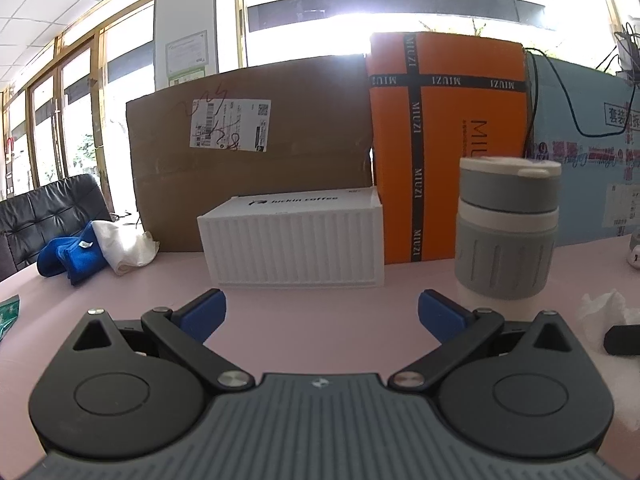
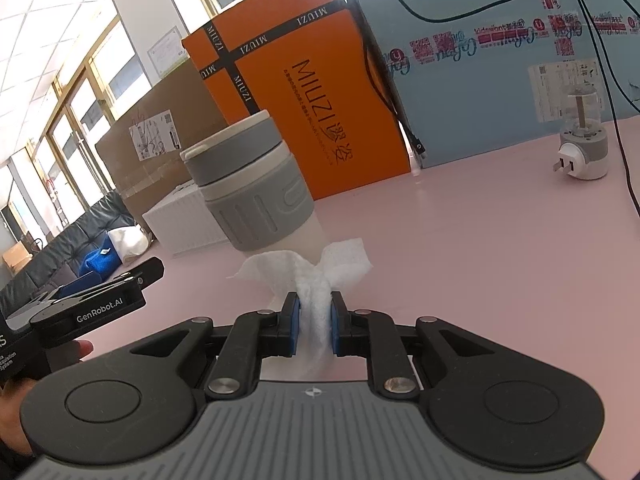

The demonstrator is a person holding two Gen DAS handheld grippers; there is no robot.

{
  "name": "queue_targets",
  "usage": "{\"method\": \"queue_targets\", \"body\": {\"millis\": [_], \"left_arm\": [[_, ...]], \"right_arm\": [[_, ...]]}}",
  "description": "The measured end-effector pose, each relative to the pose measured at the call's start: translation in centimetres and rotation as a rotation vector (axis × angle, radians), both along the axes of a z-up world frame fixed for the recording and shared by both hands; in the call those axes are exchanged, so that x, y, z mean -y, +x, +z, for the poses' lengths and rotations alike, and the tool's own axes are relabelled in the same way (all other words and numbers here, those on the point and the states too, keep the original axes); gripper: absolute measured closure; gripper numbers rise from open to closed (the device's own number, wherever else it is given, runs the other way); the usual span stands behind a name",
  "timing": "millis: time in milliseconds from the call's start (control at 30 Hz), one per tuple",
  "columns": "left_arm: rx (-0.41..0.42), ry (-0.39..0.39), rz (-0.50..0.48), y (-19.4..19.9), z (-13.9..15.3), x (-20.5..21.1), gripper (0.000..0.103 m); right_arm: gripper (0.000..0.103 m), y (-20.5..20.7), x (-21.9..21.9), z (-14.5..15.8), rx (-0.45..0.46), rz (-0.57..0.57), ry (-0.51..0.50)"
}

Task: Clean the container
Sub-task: 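Lift the tissue with the right gripper while the left gripper approaches the grey mug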

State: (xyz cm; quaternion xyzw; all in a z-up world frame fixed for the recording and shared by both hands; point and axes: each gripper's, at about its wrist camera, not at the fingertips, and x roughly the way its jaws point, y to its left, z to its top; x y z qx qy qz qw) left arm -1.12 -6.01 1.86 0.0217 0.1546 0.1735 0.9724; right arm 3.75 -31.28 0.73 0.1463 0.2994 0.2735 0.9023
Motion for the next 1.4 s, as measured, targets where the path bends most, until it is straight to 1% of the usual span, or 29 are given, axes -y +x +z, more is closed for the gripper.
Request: {"method": "queue_targets", "body": {"millis": [233,333,433,567,667,767,933,1200,1400], "left_arm": [[0.035,-0.021,-0.042,0.2,1.1,0.3,0.000],[0.052,-0.050,-0.094,0.3,1.3,0.3,0.000],[0.052,-0.094,-0.156,0.4,1.2,0.2,0.000],[0.058,-0.107,-0.202,0.7,1.3,0.6,0.000],[0.076,-0.131,-0.259,0.7,1.6,0.9,0.000],[0.079,-0.134,-0.296,1.1,1.8,1.6,0.000],[0.067,-0.114,-0.320,2.2,1.9,3.2,0.000],[0.076,-0.101,-0.325,3.3,1.6,4.6,0.000],[0.084,-0.119,-0.296,5.5,1.4,5.5,0.000]], "right_arm": [[0.089,0.8,0.7,0.0,-0.013,-0.035,0.050],[0.089,1.1,1.0,-0.1,-0.026,-0.047,0.083],[0.089,1.5,1.4,-0.4,-0.041,-0.056,0.124],[0.089,1.8,2.1,-0.6,-0.058,-0.076,0.166],[0.089,2.1,2.6,-0.7,-0.069,-0.087,0.207],[0.088,2.1,2.8,-0.7,-0.069,-0.090,0.221],[0.086,2.2,2.9,-0.6,-0.064,-0.095,0.224],[0.086,2.2,3.5,-0.8,-0.066,-0.128,0.255],[0.086,3.0,3.5,-0.9,-0.091,-0.177,0.275]]}}
